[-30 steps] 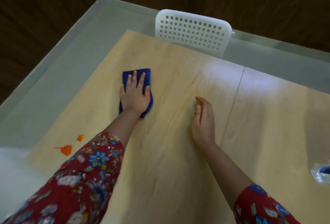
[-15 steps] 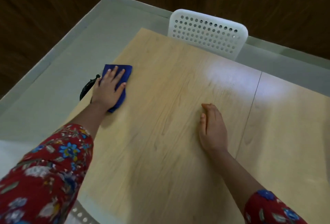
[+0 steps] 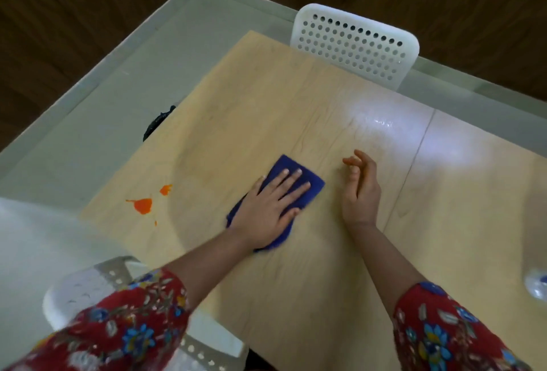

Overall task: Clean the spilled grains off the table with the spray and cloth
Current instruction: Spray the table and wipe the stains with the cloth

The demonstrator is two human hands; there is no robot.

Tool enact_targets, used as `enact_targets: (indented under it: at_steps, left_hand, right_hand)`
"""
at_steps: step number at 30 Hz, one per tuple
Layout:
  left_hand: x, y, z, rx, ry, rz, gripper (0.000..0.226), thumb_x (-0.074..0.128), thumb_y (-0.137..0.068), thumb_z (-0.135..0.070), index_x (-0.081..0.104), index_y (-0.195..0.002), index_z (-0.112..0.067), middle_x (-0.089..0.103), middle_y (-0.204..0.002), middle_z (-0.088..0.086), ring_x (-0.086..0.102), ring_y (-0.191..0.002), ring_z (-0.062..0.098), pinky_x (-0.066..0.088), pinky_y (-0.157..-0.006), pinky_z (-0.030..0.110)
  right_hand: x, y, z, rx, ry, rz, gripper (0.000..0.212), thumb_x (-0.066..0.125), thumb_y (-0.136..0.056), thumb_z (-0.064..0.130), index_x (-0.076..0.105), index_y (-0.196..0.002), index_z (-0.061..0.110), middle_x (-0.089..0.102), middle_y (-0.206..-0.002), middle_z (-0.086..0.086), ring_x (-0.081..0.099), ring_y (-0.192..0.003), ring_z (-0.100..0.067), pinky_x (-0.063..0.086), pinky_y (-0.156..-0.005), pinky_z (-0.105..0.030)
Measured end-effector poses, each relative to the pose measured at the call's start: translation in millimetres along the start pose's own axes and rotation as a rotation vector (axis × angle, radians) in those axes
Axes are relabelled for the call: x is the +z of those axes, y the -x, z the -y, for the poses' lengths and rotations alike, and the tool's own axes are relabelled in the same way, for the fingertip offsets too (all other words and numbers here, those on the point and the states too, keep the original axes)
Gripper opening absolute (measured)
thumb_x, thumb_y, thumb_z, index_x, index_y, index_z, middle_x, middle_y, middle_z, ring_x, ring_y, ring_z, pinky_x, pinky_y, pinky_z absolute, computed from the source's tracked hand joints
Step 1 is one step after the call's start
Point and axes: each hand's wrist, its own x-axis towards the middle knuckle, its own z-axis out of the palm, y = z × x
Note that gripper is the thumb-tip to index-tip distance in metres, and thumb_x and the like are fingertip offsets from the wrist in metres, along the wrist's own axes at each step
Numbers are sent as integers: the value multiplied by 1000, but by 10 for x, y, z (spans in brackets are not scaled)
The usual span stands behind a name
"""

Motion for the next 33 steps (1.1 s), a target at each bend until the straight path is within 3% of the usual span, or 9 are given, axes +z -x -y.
enact_targets:
  at_steps: [2,6,8,15,18,22,24,30,33]
  left_hand:
    - [-16,172,219,72,8,25,55,16,-99,-49,7,-152,-41,-2,-161,-15,-1,-148,8,8,-119,40]
    - [-102,55,522,-386,4,-38,55,15,-100,-48,2,-153,-39,-4,-162,-10,0,-149,12,16,-118,48]
    - [-128,-196,188,-440,42,-70,56,19,-101,-46,3,-154,-35,-5,-162,-8,-2,-149,14,13,-118,48]
    - [193,-92,-1432,126,47,100,57,23,-101,-47,6,-154,-35,-6,-162,-9,-7,-149,12,7,-119,48]
    - [188,308,-1078,260,82,82,55,25,-101,-48,9,-153,-39,-2,-162,-13,-4,-149,9,2,-119,41]
    - [58,372,-346,-249,43,-4,57,22,-100,-48,6,-154,-37,-3,-162,-11,-2,-149,10,14,-119,45]
    - [35,261,-479,-358,43,-13,59,21,-100,-49,0,-154,-34,-8,-162,-7,-4,-149,14,13,-119,46]
    - [241,598,-862,271,48,164,55,23,-101,-53,7,-152,-39,-6,-161,-14,-10,-148,8,1,-121,42]
    - [151,666,-170,228,51,83,52,25,-101,-50,15,-152,-41,3,-161,-16,0,-149,7,10,-119,42]
  right_hand:
    - [-162,164,-16,54,-72,-112,31,32,-104,19,49,-129,12,67,-112,-2,58,-103,3,39,-91,-10]
    - [-558,736,-247,322,-390,-420,24,30,-105,20,49,-119,20,64,-107,-15,62,-97,-6,47,-96,-21]
    - [-693,890,-299,417,-556,-455,25,24,-107,16,45,-120,18,62,-99,-14,64,-94,-12,50,-97,-30]
    - [-699,899,-291,385,-681,-472,30,24,-104,32,42,-123,17,61,-98,-10,64,-94,-10,49,-94,-23]
    - [-708,921,-301,354,-629,-415,41,32,-98,40,38,-130,15,60,-106,-9,60,-106,-13,43,-104,-25]
    - [-569,1049,-205,196,-306,-186,48,32,-97,45,41,-134,17,60,-115,-4,55,-110,-8,37,-99,-14]
    - [-450,1095,-105,161,-274,-146,49,30,-98,41,43,-134,11,60,-117,-4,54,-111,-8,37,-98,-13]
    - [-227,1103,100,115,-232,-201,42,30,-102,29,47,-131,5,61,-117,-8,55,-111,-6,37,-94,-12]
    - [-67,1154,143,71,-106,-1,45,32,-101,34,49,-132,7,59,-122,-8,54,-113,-8,36,-98,-11]
